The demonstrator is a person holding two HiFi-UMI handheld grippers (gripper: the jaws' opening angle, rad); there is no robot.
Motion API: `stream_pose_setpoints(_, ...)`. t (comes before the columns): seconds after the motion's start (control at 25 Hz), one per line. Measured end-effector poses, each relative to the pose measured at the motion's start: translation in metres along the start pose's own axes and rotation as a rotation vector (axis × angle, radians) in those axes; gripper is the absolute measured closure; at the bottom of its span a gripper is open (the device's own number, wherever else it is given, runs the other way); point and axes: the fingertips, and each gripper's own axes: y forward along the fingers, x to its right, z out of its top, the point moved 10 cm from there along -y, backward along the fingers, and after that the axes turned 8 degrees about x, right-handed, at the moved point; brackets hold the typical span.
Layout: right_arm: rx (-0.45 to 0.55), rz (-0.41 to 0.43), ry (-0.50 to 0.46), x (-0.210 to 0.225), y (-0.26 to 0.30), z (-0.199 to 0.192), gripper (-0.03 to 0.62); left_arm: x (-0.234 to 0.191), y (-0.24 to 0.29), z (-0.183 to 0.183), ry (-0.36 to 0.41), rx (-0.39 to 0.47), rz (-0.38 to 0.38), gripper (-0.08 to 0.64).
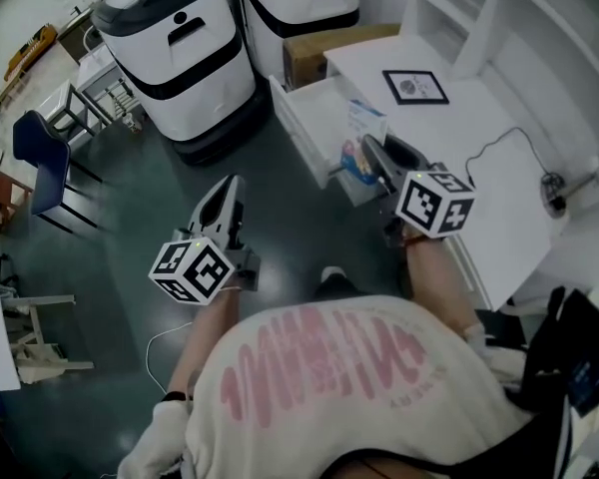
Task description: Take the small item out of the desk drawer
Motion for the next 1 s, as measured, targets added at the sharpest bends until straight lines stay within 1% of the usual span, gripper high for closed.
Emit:
stream_pose_setpoints(0.16,-0.017,-0.006,-0.002,-0.007,-0.015,-0.005,0.486,0.004,-0.014,-0.007,-0.018,-0.004,-0.003,0.532)
stream_pose_setpoints(0.4,-0.036,-0.02,-0.039,-0.008,-0.031,-0.007,0.486,0.015,-0.025,-0.017,-0.032,-0.005,-0.008,0.532)
stream_pose_setpoints(0.68,-0.049,-0.026,-0.044,-0.017,-0.04,-0.017,0.486,0.013,-0.041,-0.021,-0.048,-0.001,-0.003,0.532)
stream_pose_setpoints(1.0,-0.062,-0.035,-0.036,-0.023,-0.049,-0.031,0.486,0.01,-0.05,-0.024,-0.052,0.003,-0.017,0.532)
